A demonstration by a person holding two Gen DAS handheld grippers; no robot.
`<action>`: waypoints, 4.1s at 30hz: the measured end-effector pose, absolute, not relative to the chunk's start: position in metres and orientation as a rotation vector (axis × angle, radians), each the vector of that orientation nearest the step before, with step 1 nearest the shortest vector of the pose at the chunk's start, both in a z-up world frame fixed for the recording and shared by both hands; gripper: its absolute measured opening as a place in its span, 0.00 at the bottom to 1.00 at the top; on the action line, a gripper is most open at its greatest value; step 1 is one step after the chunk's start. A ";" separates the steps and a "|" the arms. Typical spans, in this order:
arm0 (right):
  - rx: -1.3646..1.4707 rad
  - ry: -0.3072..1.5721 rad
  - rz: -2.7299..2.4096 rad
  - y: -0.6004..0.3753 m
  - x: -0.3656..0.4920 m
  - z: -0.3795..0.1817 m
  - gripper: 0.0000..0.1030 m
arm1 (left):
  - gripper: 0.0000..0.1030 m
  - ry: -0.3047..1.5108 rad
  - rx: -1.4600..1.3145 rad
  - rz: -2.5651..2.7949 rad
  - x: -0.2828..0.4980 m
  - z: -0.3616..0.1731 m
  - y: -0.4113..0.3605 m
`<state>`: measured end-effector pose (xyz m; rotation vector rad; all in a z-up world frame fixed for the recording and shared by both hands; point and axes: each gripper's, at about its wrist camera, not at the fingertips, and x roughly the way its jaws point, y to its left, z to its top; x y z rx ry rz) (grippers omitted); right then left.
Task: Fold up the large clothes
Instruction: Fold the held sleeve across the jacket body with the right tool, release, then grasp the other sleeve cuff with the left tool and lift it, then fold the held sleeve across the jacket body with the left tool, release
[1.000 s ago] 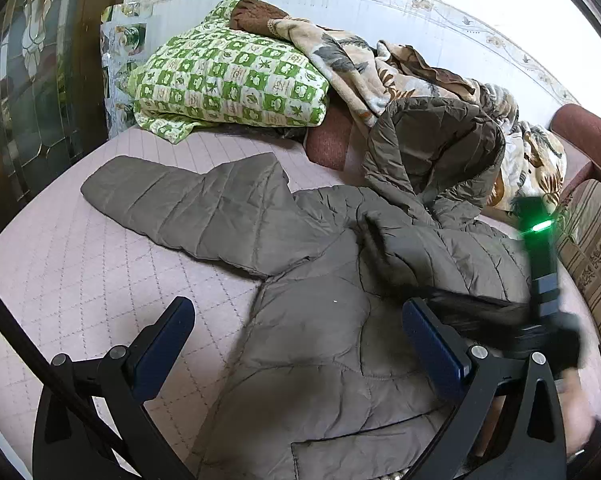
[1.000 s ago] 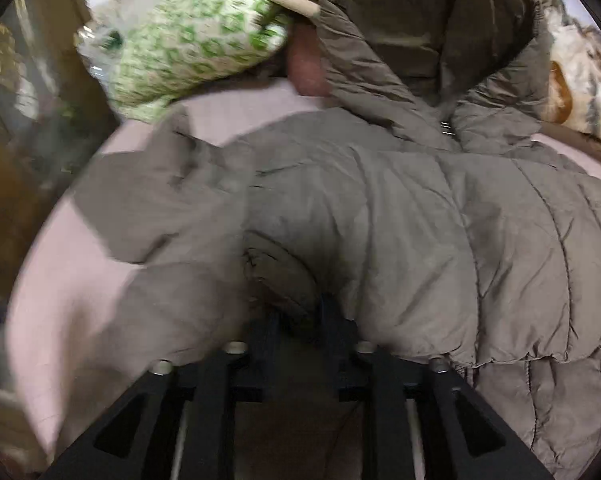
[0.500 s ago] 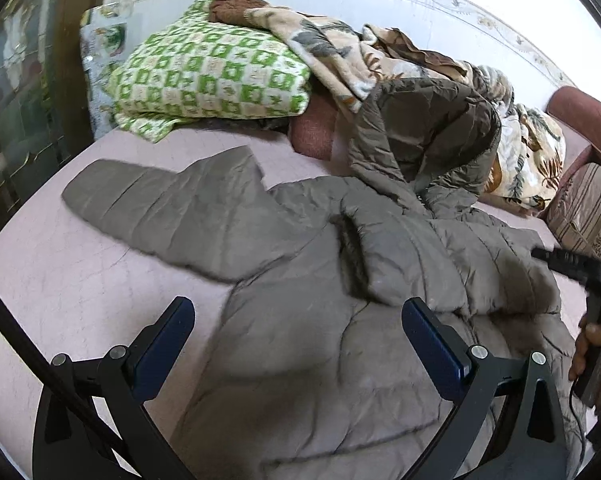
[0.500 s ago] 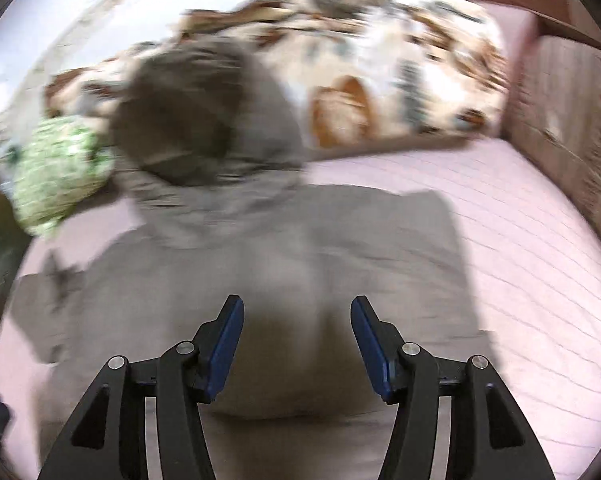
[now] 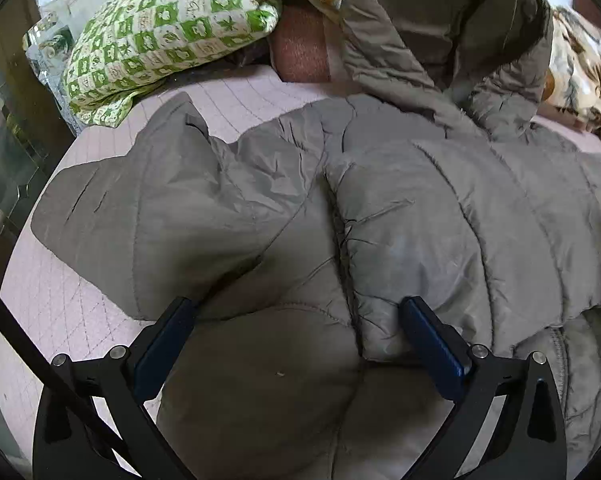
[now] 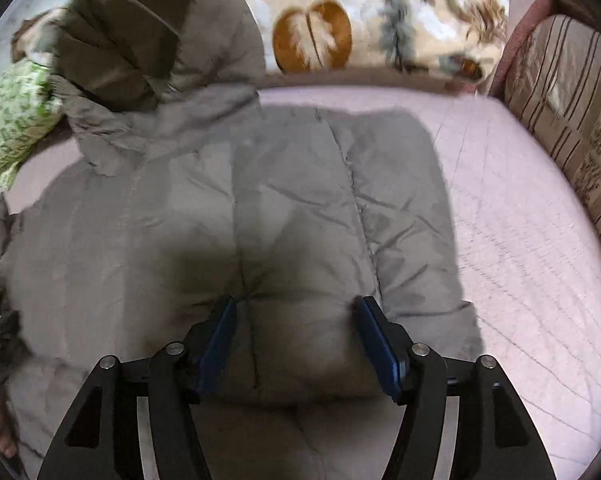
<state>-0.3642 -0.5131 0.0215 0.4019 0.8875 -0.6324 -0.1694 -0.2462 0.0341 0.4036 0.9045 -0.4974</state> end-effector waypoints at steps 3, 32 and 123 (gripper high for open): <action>0.410 0.795 -0.585 -0.482 -0.386 0.038 0.76 | 1.00 0.842 0.314 -0.529 -0.175 0.059 -0.232; 0.367 0.651 -0.513 -0.447 -0.396 0.043 0.82 | 1.00 0.841 0.055 -0.374 -0.090 0.083 -0.091; 0.651 0.272 -0.572 -0.548 -0.528 0.098 0.73 | 0.49 0.781 0.404 -1.035 -0.339 0.057 -0.403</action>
